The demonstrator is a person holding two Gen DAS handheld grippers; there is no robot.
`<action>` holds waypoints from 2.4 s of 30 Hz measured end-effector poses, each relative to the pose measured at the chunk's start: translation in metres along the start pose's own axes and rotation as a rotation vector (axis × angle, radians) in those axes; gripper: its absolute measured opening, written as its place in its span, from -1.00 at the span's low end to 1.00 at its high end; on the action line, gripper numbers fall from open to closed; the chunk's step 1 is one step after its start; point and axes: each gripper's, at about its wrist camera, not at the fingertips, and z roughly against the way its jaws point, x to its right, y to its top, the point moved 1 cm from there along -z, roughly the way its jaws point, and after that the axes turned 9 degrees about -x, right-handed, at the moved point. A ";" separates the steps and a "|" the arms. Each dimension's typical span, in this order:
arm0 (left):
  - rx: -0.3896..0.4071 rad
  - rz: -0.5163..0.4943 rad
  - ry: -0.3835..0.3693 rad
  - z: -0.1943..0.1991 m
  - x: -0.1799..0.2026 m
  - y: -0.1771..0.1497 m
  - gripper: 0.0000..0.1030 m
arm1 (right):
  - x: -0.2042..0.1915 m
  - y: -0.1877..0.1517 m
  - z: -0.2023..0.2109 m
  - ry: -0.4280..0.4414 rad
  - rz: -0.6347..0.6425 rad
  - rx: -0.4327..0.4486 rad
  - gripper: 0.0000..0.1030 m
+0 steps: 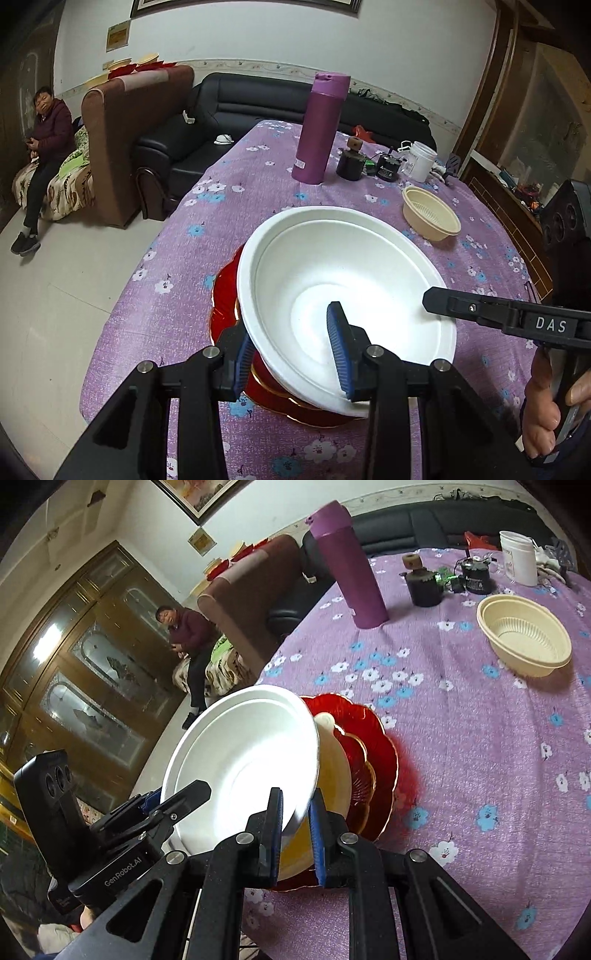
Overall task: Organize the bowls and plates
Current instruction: 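Carry the deep white bowl over the stack and lower it onto the cream bowl, then open the left tool and lift it away from the stack, then move the right tool to the cream tab-handled bowl and close on its rim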
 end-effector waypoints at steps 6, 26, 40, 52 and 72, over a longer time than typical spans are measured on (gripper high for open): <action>-0.008 0.018 0.012 -0.006 -0.005 0.000 -0.25 | -0.001 -0.003 -0.003 -0.015 0.009 -0.020 -0.64; 0.086 -0.119 -0.026 0.030 0.060 0.015 -0.03 | 0.068 -0.019 0.062 -0.025 -0.101 0.097 -0.46; 0.057 -0.091 0.134 0.015 0.056 0.018 0.20 | 0.149 -0.039 0.114 -0.064 -0.270 0.187 -0.46; 0.088 -0.053 0.063 0.033 0.033 0.011 0.20 | 0.163 -0.039 0.121 -0.082 -0.298 0.204 -0.46; -0.233 -0.352 -0.155 -0.132 0.229 -0.028 0.38 | 0.275 0.078 0.111 -0.170 -0.433 0.213 -0.47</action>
